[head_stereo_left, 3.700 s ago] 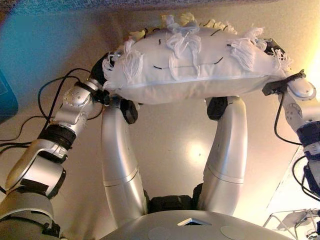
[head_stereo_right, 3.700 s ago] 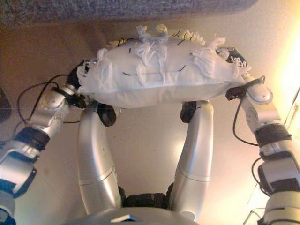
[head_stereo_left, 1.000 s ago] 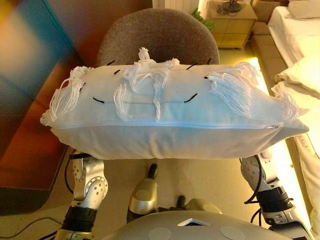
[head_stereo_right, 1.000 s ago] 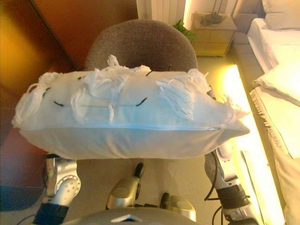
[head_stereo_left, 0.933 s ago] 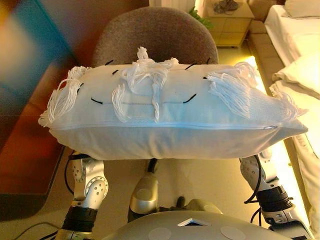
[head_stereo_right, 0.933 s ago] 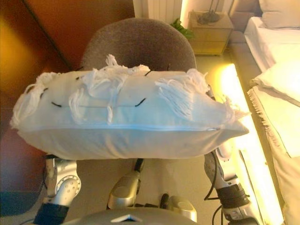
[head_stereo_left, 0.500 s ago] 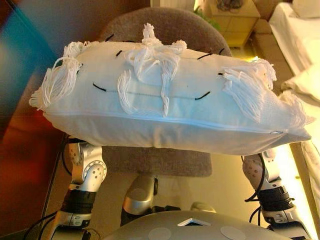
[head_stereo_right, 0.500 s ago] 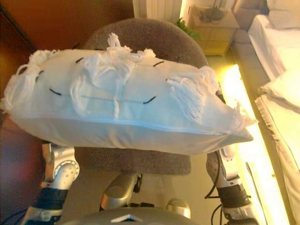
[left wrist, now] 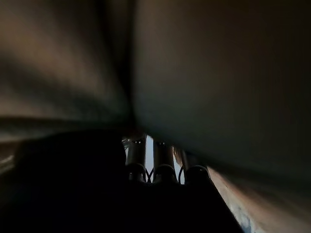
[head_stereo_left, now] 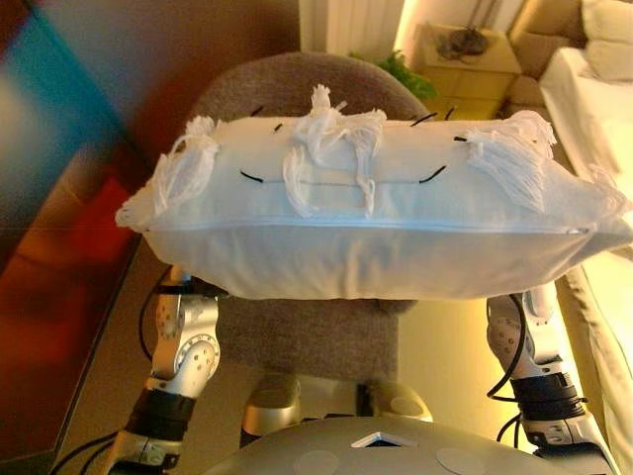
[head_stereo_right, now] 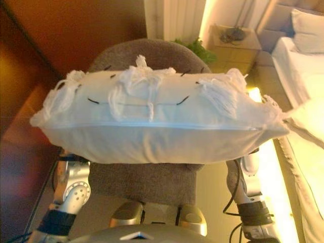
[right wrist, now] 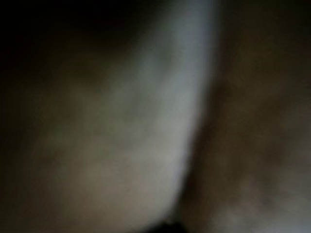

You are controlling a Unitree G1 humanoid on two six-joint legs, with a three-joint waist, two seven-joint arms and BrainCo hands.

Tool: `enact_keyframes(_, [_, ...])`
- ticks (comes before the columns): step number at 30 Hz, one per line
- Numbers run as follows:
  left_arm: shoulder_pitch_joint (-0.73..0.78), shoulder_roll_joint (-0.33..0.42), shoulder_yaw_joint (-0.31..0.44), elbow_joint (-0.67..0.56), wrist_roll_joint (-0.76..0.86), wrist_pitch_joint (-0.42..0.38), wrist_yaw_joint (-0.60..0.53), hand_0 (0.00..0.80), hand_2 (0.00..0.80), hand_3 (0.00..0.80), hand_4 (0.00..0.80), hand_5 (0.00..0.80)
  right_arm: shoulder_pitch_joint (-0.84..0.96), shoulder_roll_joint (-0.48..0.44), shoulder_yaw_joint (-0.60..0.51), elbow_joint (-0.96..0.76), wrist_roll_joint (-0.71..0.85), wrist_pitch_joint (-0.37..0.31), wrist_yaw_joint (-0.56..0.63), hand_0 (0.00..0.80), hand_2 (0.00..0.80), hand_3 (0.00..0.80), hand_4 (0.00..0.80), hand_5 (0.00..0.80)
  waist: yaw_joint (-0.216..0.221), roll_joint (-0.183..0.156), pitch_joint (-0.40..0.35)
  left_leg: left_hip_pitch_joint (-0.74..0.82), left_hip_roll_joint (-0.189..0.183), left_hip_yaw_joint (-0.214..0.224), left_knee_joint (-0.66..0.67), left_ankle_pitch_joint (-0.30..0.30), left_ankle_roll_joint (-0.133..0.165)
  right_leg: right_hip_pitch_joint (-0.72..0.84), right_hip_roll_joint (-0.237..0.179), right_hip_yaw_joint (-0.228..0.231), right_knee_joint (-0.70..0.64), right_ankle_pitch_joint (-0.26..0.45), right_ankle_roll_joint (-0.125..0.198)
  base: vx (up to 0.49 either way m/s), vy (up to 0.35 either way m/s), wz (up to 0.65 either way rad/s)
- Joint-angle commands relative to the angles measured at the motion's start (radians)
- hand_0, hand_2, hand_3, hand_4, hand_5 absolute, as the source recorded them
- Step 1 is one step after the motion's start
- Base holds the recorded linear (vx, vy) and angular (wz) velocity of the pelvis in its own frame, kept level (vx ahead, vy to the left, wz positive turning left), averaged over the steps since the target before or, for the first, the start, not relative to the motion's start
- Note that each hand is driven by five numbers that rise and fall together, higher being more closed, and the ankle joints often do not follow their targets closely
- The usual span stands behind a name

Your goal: Pick up the cushion and take it to the sofa

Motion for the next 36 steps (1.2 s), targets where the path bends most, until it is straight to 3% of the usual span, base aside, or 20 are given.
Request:
enact_keyframes(1, [-0.056, 0.001, -0.027, -0.06, 0.138, 0.013, 0.035, 0.8, 0.8, 0.8, 0.8, 0.8, -0.075, 0.037, 0.089, -0.033, -0.026, 0.014, 0.017, 0.8, 0.8, 0.8, 0.8, 0.8, 0.027, -0.054, -0.08, 0.054, -0.036, 0.014, -0.034, -0.074, 0.04, 0.082, -0.032, -0.01, -0.136, 0.047, 0.041, 0.143, -0.073, 0.09])
enact_keyframes(3, [-0.061, -0.005, -0.032, -0.04, 0.156, 0.026, 0.065, 0.8, 0.8, 0.8, 0.8, 0.8, -0.086, 0.04, 0.102, -0.003, -0.017, 0.037, 0.008, 0.8, 0.8, 0.8, 0.8, 0.8, 0.035, -0.051, -0.085, 0.055, -0.032, 0.02, -0.039, -0.073, 0.036, 0.096, -0.029, -0.021, -0.154, 0.044, 0.035, 0.129, -0.056, 0.0])
enact_keyframes(8, [-0.096, -0.032, -0.057, 0.007, 0.165, 0.058, 0.093, 0.8, 0.8, 0.8, 0.8, 0.8, -0.133, 0.049, 0.126, 0.117, -0.056, 0.086, -0.028, 0.8, 0.8, 0.8, 0.8, 0.8, 0.049, -0.047, -0.096, 0.055, 0.014, 0.108, -0.056, -0.057, 0.006, 0.099, -0.042, -0.09, -0.163, 0.031, 0.032, 0.069, 0.0, 0.19])
enact_keyframes(11, [-0.108, -0.043, -0.075, 0.026, 0.201, 0.07, 0.129, 0.8, 0.8, 0.8, 0.8, 0.8, -0.164, 0.054, 0.14, 0.154, -0.055, 0.113, -0.035, 0.8, 0.8, 0.8, 0.8, 0.8, 0.049, -0.044, -0.106, 0.064, 0.028, 0.132, -0.07, -0.056, -0.003, 0.094, -0.048, -0.107, -0.163, 0.032, 0.035, 0.062, 0.046, 0.22])
enact_keyframes(19, [-0.157, -0.037, -0.098, 0.125, 0.289, 0.155, 0.202, 0.8, 0.8, 0.8, 0.8, 0.8, -0.172, 0.103, 0.183, 0.262, -0.054, 0.162, -0.095, 0.8, 0.8, 0.8, 0.8, 0.8, 0.022, -0.03, -0.118, 0.09, 0.033, 0.167, -0.083, -0.068, 0.001, 0.103, -0.056, -0.105, -0.163, 0.033, 0.04, 0.072, 0.069, 0.02])
enact_keyframes(26, [-0.253, -0.057, -0.153, 0.308, 0.341, 0.231, 0.242, 0.8, 0.8, 0.8, 0.8, 0.8, -0.199, 0.166, 0.216, 0.407, -0.058, 0.204, -0.199, 0.8, 0.8, 0.8, 0.8, 0.8, -0.002, -0.013, -0.113, 0.11, 0.027, 0.182, -0.083, -0.076, 0.003, 0.113, -0.065, -0.1, -0.163, 0.036, 0.049, 0.07, 0.039, 0.01])
enact_keyframes(36, [-0.507, -0.173, -0.243, 0.699, 0.359, 0.391, 0.41, 0.8, 0.8, 0.8, 0.8, 0.8, -0.374, 0.248, 0.257, 0.651, 0.008, 0.305, -0.359, 0.8, 0.8, 0.8, 0.8, 0.8, -0.056, 0.017, -0.105, 0.149, 0.019, 0.203, -0.083, -0.087, -0.003, 0.133, -0.07, -0.072, -0.163, 0.042, 0.061, 0.085, 0.024, -0.02])
